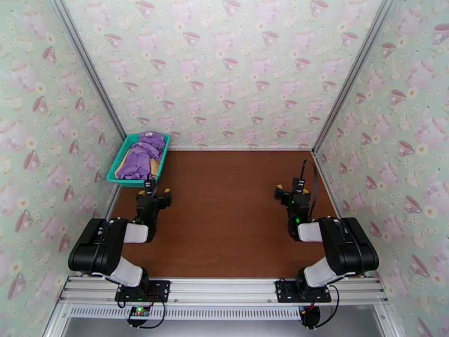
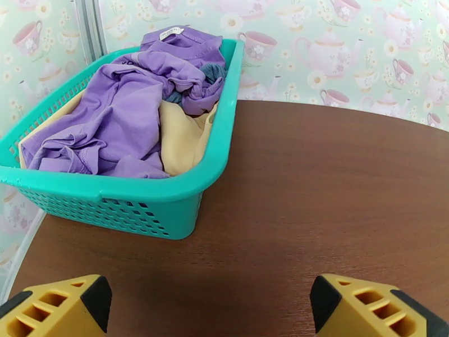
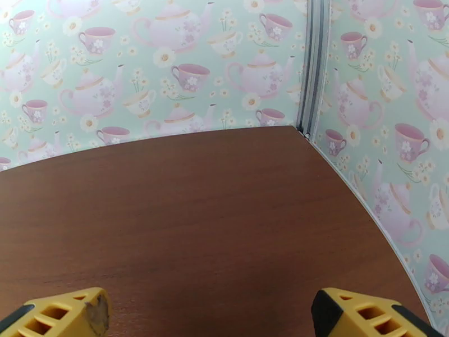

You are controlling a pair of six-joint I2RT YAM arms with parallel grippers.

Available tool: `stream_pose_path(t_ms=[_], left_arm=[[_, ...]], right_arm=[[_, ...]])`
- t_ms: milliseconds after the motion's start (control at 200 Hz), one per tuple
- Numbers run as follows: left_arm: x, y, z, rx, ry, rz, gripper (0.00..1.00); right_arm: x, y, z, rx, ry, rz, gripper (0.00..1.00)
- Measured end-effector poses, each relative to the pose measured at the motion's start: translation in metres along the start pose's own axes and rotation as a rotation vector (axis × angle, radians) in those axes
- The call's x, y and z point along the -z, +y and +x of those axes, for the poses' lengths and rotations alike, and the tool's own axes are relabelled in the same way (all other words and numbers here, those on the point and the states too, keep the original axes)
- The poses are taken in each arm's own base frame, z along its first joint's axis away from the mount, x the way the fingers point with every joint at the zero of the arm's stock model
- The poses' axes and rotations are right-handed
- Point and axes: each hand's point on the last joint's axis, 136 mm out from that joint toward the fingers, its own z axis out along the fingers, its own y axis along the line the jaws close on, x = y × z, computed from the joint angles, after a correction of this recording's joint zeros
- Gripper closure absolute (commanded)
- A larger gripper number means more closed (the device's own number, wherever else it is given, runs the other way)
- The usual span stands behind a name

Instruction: Fold and stack the mixed laundry pile

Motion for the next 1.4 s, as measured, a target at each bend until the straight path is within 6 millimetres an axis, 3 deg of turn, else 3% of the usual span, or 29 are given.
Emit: stream_pose_path(t_ms=[1232,1307,1347,1402], left_arm=[[0.005,-0.002,-0.002,-0.02,0.016,-0.019,0.0],[0.015,-0.009,-0.026,-0.042,0.017,-0.048,0.02],[0.019,-0.011,-0.054,-0.025,0.012,-0.069,0.02],[0.025,-0.009,-0.1,0.034,-0.012,-0.104,0.03]], right_arm=[[0.004,0.001,0.0,0.009,0.019,-0.005,0.0],[0.014,0.003,-0.018,0.013,0.041,-0.009,0.0],[0.018,0.004,-0.041,0.005,0.038,-0.005,0.0],[0.022,0.005,-0.088,-0.024,0.023,0.002,0.0]])
